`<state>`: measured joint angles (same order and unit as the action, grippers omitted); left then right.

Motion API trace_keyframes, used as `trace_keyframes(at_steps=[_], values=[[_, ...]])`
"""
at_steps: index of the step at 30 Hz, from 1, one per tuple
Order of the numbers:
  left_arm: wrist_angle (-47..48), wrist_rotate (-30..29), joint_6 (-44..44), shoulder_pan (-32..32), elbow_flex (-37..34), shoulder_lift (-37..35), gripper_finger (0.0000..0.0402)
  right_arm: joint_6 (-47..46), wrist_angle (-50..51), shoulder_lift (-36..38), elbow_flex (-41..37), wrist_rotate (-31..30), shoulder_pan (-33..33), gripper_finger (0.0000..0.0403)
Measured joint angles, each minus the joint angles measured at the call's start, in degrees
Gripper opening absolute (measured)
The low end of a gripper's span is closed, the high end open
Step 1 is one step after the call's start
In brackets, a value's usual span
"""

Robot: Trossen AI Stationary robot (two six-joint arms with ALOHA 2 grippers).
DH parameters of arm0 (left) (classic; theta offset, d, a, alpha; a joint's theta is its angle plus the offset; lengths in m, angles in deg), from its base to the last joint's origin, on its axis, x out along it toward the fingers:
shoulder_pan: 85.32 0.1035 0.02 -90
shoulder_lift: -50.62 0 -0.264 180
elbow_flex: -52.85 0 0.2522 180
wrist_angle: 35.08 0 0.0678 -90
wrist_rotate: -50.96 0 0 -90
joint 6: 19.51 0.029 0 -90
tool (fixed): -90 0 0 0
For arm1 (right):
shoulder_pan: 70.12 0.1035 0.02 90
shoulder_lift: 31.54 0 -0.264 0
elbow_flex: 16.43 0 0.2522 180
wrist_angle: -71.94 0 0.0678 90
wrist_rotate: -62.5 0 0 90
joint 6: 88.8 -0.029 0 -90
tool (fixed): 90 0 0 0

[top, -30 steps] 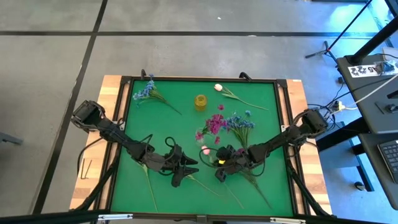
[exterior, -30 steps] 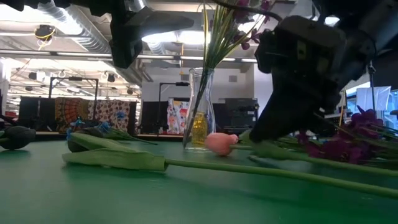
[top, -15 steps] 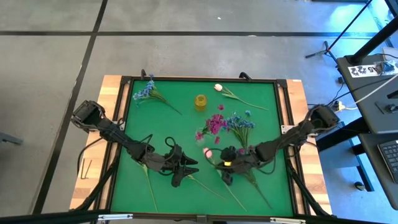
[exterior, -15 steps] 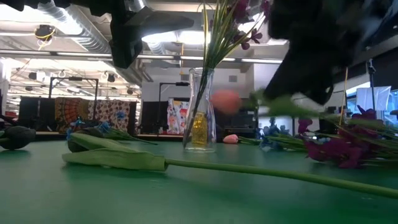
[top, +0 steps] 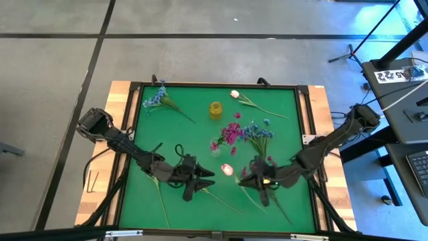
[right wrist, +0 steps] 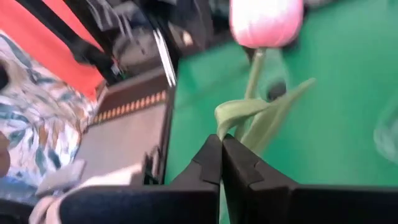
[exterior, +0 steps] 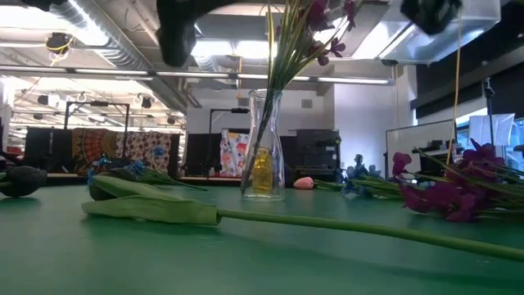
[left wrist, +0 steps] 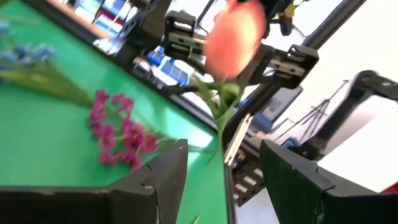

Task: Sort flowers into vase by color
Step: Put the bottom pink flower into the yellow vase

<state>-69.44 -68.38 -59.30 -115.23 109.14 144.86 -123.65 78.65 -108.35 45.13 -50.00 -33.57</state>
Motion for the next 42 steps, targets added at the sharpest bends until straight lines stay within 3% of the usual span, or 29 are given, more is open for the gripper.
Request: trace_keyframes(at_steps=[8, 19, 29, 42], values=[[-2.26, 0.00, 10.98, -0.19, 3.63, 0.00, 0.0194, 12.67, -12.81, 2.74, 0.81, -1.01, -0.13, 0.0001], [0.23, 0.04, 22.36, -0.26, 11.01, 0.00, 0.0194, 24.75, -12.97, 2.72, 8.69, -5.58, -0.29, 0.0001], [0.37, 0.04, 25.30, 0.22, 12.13, 0.00, 0.0194, 26.20, -15.09, 2.12, 9.21, -4.64, -4.60, 0.0001], [4.06, -1.52, 25.11, 2.38, 12.13, 0.02, 0.0194, 25.88, -22.88, -1.81, 9.19, 3.14, -10.03, 0.0001]])
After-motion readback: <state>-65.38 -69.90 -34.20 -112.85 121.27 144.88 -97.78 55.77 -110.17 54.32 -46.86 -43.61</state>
